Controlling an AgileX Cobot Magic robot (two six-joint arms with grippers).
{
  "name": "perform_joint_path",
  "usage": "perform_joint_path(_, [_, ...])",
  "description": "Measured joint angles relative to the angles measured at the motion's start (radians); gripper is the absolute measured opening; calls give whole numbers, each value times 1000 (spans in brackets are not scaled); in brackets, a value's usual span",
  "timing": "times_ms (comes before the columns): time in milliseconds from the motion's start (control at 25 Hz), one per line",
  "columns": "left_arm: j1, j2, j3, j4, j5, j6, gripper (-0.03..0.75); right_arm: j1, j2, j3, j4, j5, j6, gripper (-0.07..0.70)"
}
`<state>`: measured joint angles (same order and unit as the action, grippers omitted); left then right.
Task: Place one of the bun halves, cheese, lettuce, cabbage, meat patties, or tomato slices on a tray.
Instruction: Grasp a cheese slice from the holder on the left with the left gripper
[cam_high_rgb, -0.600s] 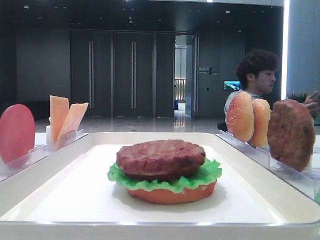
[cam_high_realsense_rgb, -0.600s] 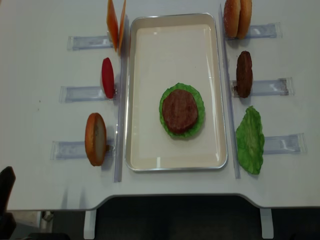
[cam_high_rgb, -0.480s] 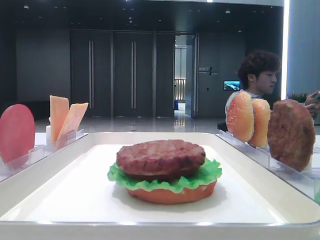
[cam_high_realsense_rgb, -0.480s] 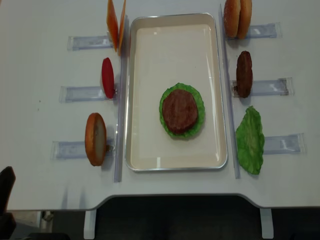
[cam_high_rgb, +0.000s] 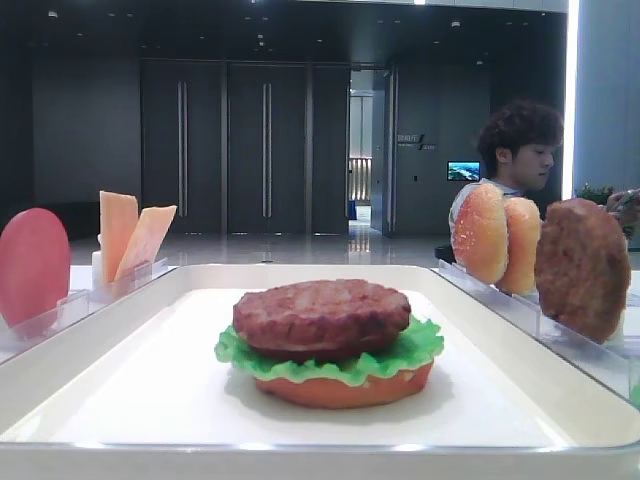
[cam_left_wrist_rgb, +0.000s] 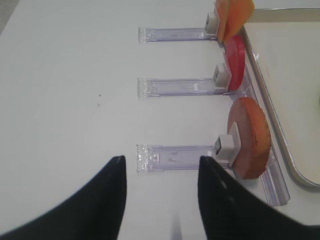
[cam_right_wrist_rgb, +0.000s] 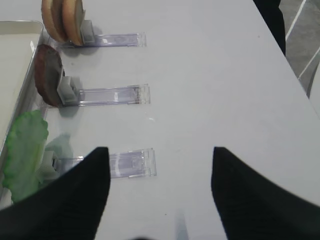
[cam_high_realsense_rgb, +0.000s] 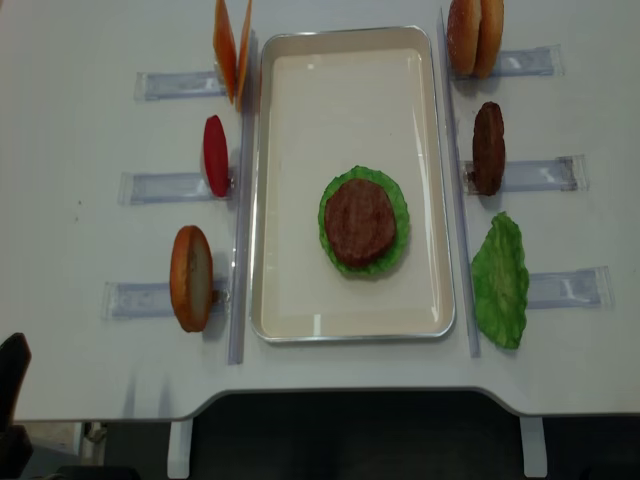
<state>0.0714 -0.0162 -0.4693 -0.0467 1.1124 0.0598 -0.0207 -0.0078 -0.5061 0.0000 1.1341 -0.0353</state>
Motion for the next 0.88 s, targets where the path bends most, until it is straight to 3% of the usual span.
perform_joint_path(440, [0, 24, -16, 0, 15, -43, 358, 0, 0, 0, 0, 0, 0, 423])
perform_joint_path(880, [0, 318, -177, 0, 52, -60, 358, 0, 0, 0, 0, 0, 0, 423])
